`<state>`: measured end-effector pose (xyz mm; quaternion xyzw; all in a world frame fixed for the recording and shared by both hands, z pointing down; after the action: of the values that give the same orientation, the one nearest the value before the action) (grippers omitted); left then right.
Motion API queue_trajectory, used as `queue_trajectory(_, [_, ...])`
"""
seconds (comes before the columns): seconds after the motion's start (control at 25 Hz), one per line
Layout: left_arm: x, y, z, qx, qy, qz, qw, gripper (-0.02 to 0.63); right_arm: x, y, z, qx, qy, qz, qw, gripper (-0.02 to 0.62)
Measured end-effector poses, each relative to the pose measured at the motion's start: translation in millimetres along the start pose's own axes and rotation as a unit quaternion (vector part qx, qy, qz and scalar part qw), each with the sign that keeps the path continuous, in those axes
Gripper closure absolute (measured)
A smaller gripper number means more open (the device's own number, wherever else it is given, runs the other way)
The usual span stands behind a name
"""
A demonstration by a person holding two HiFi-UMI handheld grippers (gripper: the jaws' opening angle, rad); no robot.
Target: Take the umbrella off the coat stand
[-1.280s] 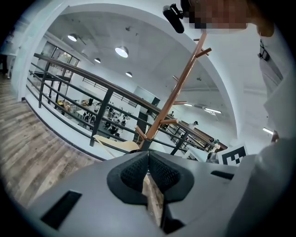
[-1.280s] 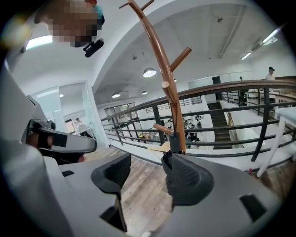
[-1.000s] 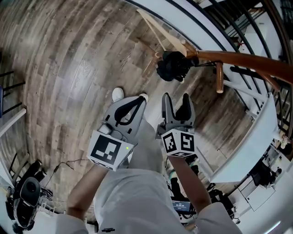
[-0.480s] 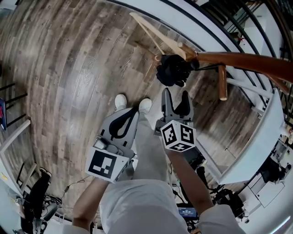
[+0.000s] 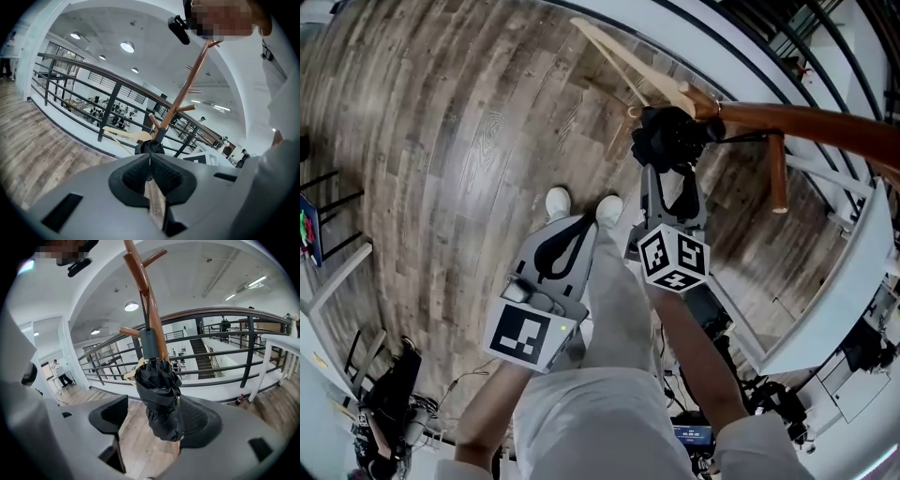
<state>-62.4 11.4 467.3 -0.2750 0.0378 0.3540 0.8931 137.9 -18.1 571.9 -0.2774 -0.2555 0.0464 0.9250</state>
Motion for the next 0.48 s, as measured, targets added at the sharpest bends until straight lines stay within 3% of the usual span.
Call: queue_trajectory(0.48, [-4.7,-16.0,11.8,0.009,0.026,-0.005,0.9996,0.581,16.1,-32.6,23.2,0.020,-0.005,0.042,0.999,0.258])
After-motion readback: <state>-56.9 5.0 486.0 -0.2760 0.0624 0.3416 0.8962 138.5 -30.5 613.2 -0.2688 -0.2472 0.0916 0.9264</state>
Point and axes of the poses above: the fingertips, and each gripper's own axes: y backward along the fingers, x to its right, z out of its underside, the point moved 8 cm from there along y, backward along the fingers, and after that the axes turned 15 degrees about -y, right-handed, at the moved point
